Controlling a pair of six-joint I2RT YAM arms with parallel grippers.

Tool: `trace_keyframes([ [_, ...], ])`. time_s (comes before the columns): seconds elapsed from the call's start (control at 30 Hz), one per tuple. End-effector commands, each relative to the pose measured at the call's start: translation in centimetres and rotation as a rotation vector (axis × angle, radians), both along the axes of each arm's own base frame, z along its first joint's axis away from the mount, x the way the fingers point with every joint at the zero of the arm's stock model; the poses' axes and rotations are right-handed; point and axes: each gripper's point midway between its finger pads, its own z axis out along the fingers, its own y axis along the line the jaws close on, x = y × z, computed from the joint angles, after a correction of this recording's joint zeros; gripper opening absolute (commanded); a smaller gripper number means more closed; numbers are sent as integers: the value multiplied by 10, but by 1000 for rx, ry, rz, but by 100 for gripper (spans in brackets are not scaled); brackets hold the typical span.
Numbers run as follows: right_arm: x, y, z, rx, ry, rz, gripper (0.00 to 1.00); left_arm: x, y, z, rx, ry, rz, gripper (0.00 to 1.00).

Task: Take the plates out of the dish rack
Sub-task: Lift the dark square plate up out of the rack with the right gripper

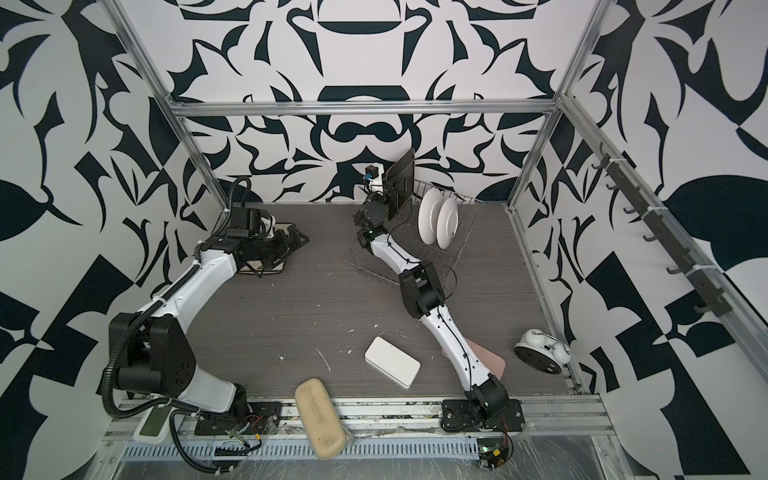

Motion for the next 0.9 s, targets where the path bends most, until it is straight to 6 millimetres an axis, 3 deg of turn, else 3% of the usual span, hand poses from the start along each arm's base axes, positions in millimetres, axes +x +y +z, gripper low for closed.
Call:
trace_keyframes([
  [0.0,-74,-12,162,143,-442,111,0,0,0,11,-8,-21,-6,99],
  [0.37,-103,-12,196,142,-504,112,0,-3,0,18,-13,-35,-9,99],
  [0.43,-107,-7,194,123,-492,105,0,-4,0,21,-17,-42,-10,99],
  [0.73,-142,21,229,71,-467,155,0,-12,-2,38,-49,-89,-4,99],
  [0.87,-167,29,252,57,-470,226,0,-16,-1,46,-66,-114,5,99],
])
